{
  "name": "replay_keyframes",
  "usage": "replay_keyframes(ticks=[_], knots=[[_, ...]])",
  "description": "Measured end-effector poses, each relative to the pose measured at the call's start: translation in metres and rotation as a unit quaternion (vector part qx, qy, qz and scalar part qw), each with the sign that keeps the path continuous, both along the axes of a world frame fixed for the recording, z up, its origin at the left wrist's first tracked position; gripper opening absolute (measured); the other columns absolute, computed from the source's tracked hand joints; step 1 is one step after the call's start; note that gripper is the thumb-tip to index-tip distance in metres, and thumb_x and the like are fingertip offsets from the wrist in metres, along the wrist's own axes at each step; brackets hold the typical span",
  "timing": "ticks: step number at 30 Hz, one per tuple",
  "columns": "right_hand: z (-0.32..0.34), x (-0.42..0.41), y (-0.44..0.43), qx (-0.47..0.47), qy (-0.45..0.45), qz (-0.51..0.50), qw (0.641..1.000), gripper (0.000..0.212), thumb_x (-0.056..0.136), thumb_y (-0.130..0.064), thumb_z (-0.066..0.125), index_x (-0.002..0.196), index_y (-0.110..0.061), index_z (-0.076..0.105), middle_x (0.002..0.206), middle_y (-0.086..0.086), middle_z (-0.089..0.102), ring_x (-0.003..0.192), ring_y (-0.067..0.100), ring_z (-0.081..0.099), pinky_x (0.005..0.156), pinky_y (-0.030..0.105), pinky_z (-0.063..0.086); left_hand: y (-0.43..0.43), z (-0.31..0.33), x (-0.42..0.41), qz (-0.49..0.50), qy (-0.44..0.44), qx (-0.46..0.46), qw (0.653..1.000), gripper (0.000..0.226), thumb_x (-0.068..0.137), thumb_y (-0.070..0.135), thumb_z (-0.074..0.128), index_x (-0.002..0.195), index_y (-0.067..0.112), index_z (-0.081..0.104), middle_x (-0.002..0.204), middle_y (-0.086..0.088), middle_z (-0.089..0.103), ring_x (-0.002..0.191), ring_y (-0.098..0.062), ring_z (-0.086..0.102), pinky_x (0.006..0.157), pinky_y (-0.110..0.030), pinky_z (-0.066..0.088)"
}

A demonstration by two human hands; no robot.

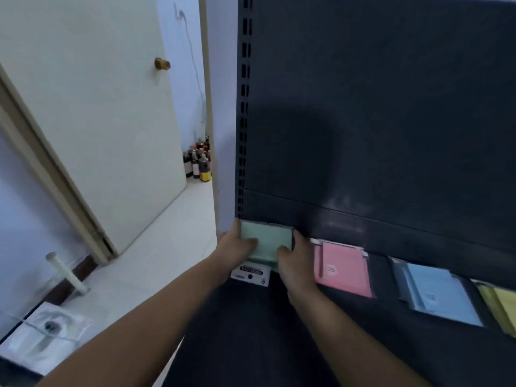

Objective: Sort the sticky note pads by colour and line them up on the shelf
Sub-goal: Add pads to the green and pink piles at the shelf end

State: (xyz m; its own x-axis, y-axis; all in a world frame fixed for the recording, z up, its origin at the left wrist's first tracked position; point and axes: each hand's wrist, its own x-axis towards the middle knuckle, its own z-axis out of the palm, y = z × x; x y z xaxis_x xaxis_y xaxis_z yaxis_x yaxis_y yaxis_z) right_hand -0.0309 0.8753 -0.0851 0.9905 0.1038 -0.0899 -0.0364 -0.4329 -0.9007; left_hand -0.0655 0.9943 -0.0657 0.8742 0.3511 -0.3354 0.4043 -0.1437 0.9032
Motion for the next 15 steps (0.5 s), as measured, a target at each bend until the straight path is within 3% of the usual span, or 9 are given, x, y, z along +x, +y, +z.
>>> replay_keyframes(ticks=[6,8,10,12,15], knots=[[0.006,-0.008,0.003,0.014,-0.006,-0.040,0.999,0.040,0.084,0.001,0.049,0.124,-0.001,0.051,0.121,0.020,0.054,0.114,0.033,0.051,0.101,0.042,0.041,0.020,-0.001,0.004,-0.043,-0.015,-0.043,0.998,0.038,0.088,0.008,0.052,0.124,0.018,0.045,0.120,-0.009,0.057,0.108,-0.027,0.057,0.096,-0.047,0.047],[0.011,-0.011,-0.004,0.006,-0.021,-0.044,0.999,0.036,0.085,-0.002,0.052,0.122,-0.001,0.053,0.120,0.020,0.055,0.112,0.033,0.052,0.101,0.042,0.041,0.021,0.001,0.005,-0.019,-0.023,0.018,0.999,0.042,0.086,0.012,0.054,0.127,0.017,0.044,0.126,-0.010,0.051,0.116,-0.029,0.049,0.100,-0.046,0.042],[0.016,-0.014,-0.013,0.012,-0.031,-0.042,0.999,0.038,0.088,-0.003,0.052,0.126,-0.005,0.050,0.123,0.015,0.055,0.114,0.025,0.053,0.104,0.033,0.039,0.016,0.006,0.007,0.007,-0.035,0.124,0.992,0.052,0.085,0.016,0.053,0.135,0.014,0.040,0.135,-0.010,0.042,0.127,-0.028,0.035,0.108,-0.041,0.031],[0.022,-0.017,-0.026,0.005,-0.045,-0.045,0.998,0.039,0.089,-0.002,0.051,0.128,-0.006,0.050,0.123,0.009,0.055,0.107,0.014,0.052,0.095,0.017,0.036,0.002,0.015,0.009,0.006,-0.073,0.202,0.977,0.055,0.084,0.017,0.054,0.137,0.014,0.038,0.141,-0.008,0.037,0.131,-0.026,0.027,0.107,-0.037,0.024],[0.031,-0.023,-0.058,-0.017,-0.064,-0.049,0.997,0.030,0.089,-0.001,0.050,0.118,-0.003,0.060,0.111,0.006,0.060,0.096,0.010,0.053,0.080,0.009,0.035,-0.037,0.027,0.013,-0.036,-0.140,0.254,0.956,0.053,0.081,0.015,0.057,0.131,0.016,0.044,0.138,-0.006,0.039,0.129,-0.026,0.029,0.105,-0.035,0.025]])
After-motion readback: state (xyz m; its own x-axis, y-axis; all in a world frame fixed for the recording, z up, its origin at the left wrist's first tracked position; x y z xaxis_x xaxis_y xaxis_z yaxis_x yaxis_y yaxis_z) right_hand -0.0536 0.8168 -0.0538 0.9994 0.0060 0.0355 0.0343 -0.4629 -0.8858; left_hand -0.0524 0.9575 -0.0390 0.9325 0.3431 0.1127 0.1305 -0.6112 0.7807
